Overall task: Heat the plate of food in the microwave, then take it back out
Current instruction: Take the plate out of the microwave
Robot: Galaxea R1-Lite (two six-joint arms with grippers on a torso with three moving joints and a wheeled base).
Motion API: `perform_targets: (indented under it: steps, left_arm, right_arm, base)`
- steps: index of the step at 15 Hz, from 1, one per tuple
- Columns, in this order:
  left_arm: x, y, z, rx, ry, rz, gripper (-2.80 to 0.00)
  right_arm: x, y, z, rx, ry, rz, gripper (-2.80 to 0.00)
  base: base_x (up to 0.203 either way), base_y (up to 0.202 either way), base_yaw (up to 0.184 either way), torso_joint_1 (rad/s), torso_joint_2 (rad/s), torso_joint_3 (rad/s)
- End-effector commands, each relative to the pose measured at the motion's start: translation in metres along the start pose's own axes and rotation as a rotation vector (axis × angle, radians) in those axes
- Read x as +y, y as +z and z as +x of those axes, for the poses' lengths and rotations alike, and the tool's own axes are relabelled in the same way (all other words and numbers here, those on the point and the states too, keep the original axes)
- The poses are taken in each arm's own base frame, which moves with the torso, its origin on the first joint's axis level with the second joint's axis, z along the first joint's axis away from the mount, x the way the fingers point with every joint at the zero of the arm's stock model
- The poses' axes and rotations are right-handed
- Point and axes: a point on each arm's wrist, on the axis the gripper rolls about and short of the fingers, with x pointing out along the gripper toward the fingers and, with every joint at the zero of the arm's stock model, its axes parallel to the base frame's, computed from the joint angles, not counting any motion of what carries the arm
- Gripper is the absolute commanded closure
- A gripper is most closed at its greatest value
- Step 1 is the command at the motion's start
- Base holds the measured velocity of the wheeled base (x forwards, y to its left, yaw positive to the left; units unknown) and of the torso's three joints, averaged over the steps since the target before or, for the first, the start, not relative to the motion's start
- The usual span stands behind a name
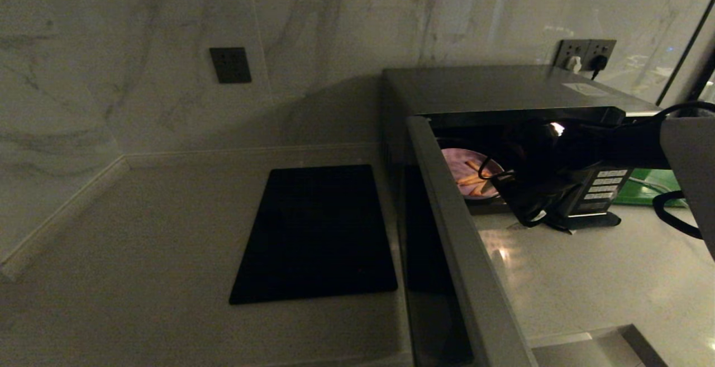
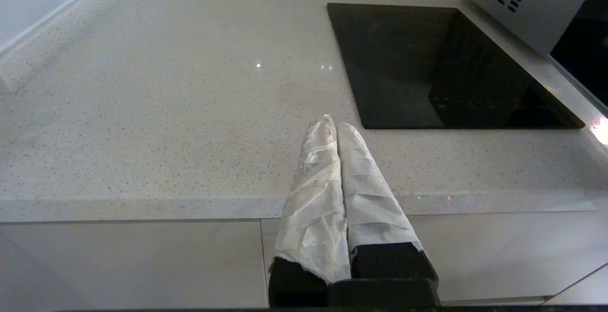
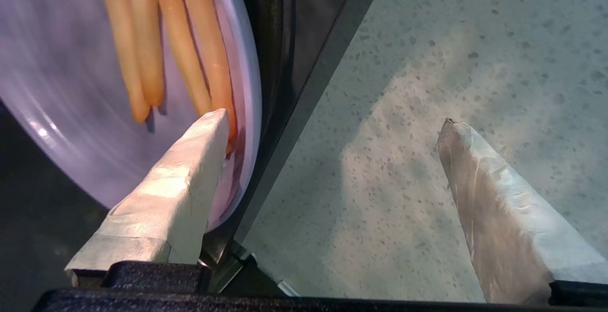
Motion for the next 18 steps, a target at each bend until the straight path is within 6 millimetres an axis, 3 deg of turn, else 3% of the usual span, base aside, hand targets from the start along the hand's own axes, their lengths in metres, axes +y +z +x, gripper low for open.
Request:
perform_targets:
  steps: [1, 18]
  left_arm:
    - [0.000, 0.000, 0.000, 0.001, 0.002, -0.001, 0.00]
    - [0.000, 0.000, 0.000, 0.001, 0.002, -0.001, 0.00]
  right_arm:
    - [-0.001, -0.001, -0.005, 0.002, -0.005, 0.009, -2.80]
    - [-0.003, 0.000, 0.009, -0.026, -0.031, -0.027, -2.80]
  base:
    - [0.000, 0.000, 0.000, 0.000, 0.00, 0.000]
    - [0.000, 0.000, 0.000, 0.000, 0.00, 0.000]
